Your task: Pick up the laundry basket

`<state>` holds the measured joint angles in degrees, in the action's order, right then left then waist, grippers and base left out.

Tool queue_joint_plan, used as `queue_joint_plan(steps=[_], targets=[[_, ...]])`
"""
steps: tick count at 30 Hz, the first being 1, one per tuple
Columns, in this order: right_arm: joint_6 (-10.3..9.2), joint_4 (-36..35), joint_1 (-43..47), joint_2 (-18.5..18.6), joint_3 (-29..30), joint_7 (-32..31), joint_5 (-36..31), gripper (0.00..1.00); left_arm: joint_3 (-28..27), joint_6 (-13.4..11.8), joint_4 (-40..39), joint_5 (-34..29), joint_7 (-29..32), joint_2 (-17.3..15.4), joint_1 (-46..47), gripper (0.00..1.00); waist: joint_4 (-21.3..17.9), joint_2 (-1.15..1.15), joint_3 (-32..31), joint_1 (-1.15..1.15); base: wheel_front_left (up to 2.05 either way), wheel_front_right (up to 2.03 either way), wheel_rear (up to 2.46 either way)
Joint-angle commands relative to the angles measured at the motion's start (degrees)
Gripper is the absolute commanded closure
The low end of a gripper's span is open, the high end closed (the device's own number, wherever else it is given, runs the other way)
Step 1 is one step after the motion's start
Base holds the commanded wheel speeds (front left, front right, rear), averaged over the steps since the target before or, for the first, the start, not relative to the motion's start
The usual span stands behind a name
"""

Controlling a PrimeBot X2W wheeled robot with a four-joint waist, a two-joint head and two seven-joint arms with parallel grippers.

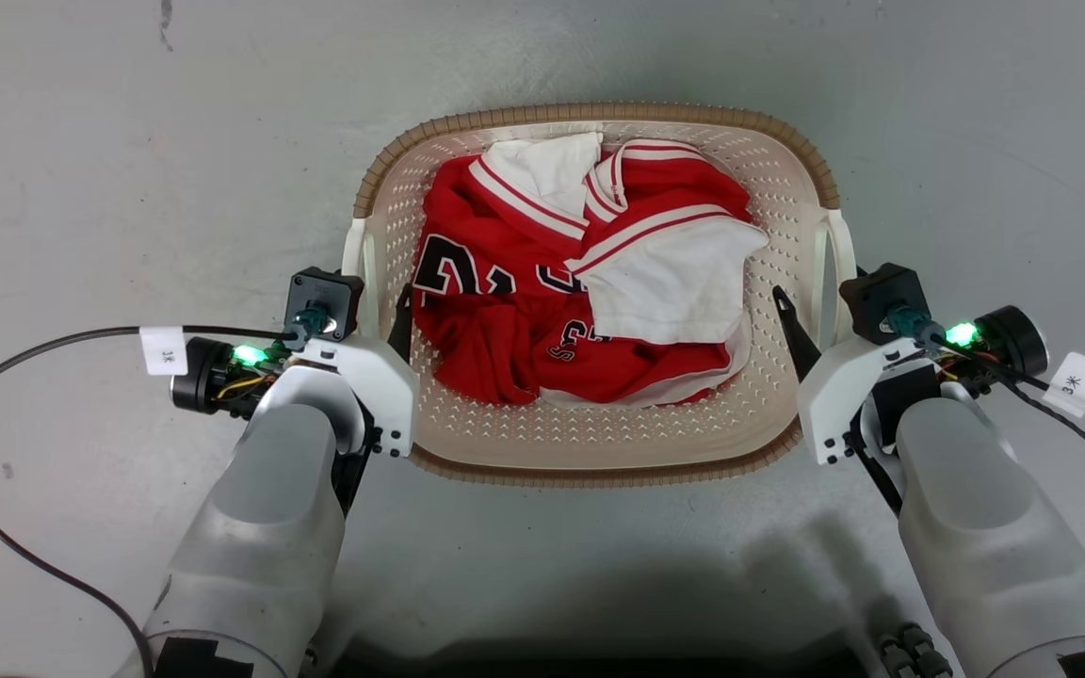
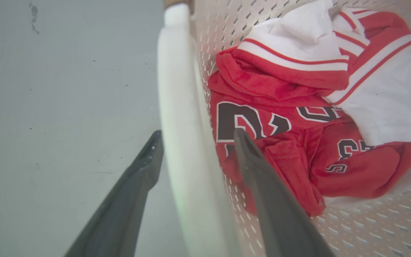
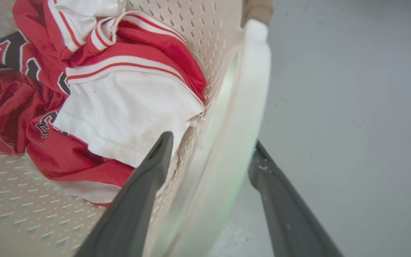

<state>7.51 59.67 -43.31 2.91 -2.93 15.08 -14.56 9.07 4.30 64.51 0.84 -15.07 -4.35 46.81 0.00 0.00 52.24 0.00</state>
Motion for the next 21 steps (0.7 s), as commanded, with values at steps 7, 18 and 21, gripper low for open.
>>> queue_joint_plan(steps=[7,18,21], targets=[[-0.03,0.73,-1.03,0.45,-0.09,0.16,0.29,1.0,0.73,-0.15,1.95,0.68,-0.17,-0.14,1.11,1.0,0.35,0.0,-0.91,0.0,0.0,0.0,0.0],[-0.04,5.49,1.13,0.39,-1.08,0.12,0.96,1.0,1.29,-0.4,2.98,1.96,-0.16,0.36,-2.79,1.0,0.69,0.0,-7.56,0.0,0.0,0.0,0.0],[-0.04,7.3,1.77,0.41,-1.43,0.11,1.21,1.0,1.42,-0.15,3.63,2.31,-0.16,0.4,-4.37,1.0,0.76,0.0,-10.36,0.0,0.0,0.0,0.0]])
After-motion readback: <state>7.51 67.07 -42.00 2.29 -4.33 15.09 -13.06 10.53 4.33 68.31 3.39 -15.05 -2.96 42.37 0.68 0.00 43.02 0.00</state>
